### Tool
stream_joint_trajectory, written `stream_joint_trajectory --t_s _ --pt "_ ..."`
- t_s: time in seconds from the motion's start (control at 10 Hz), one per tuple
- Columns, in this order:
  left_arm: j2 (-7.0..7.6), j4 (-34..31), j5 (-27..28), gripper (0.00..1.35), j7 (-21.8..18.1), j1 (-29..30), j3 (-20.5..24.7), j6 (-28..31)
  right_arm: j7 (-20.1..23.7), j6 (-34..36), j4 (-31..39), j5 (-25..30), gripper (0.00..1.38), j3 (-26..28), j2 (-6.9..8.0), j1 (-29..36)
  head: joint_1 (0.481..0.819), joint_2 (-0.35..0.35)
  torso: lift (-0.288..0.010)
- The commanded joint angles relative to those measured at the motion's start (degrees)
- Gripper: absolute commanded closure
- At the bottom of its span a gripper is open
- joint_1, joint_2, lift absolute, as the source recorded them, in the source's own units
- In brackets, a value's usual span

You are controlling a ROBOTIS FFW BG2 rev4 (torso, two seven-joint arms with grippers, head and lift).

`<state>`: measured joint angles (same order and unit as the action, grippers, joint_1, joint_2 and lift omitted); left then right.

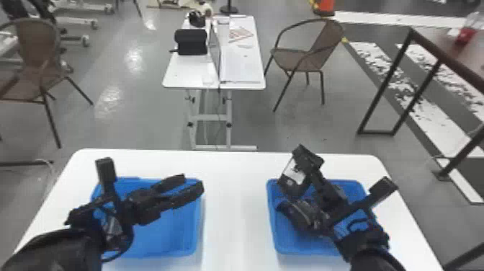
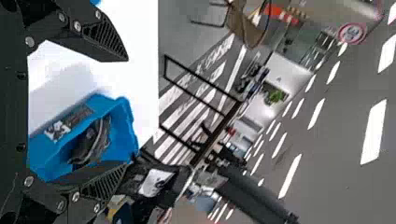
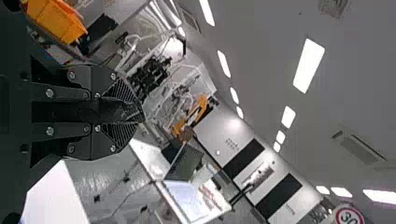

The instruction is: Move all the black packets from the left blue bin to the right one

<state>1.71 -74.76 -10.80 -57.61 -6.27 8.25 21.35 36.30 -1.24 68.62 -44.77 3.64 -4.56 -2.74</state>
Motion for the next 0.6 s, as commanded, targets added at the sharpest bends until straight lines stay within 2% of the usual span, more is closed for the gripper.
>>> stream_joint_trajectory --t_s 0.0,0.1,0.2,0.3,0.4,0.5 --pt "1.19 -4.52 -2.56 0.18 1.45 4.25 4.23 0.01 0.0 0.1 -7.27 -0.4 1.28 1.9 -2.82 -2.0 0.695 -0.095 0.0" --pt "1.1 -6.89 -2.56 0.18 2.24 6.45 7.13 0.09 0.0 0.1 -12.02 -0.49 1.28 2.25 -3.79 -4.03 0.695 -0.095 0.0" --pt "0.92 -7.68 -2.48 0.18 2.41 7.24 8.98 -0.17 0.09 0.1 -16.94 -0.4 1.22 2.87 -4.67 -6.13 0.695 -0.093 0.0" --pt "0.57 -7.77 -2.04 0.18 2.5 7.24 10.03 -0.26 0.0 -0.08 -22.04 -0.14 0.83 3.39 -5.46 -8.42 0.695 -0.084 0.0" --pt "0.13 -7.95 -1.07 0.17 2.77 7.15 10.74 -0.17 -0.08 -1.48 -25.82 0.74 0.32 4.62 -5.72 -10.18 0.695 -0.084 0.0" --pt "-0.48 -8.12 0.78 0.17 2.94 7.15 11.7 0.45 -1.14 -4.21 -27.75 1.09 0.0 6.38 -5.72 -10.88 0.695 -0.095 0.0"
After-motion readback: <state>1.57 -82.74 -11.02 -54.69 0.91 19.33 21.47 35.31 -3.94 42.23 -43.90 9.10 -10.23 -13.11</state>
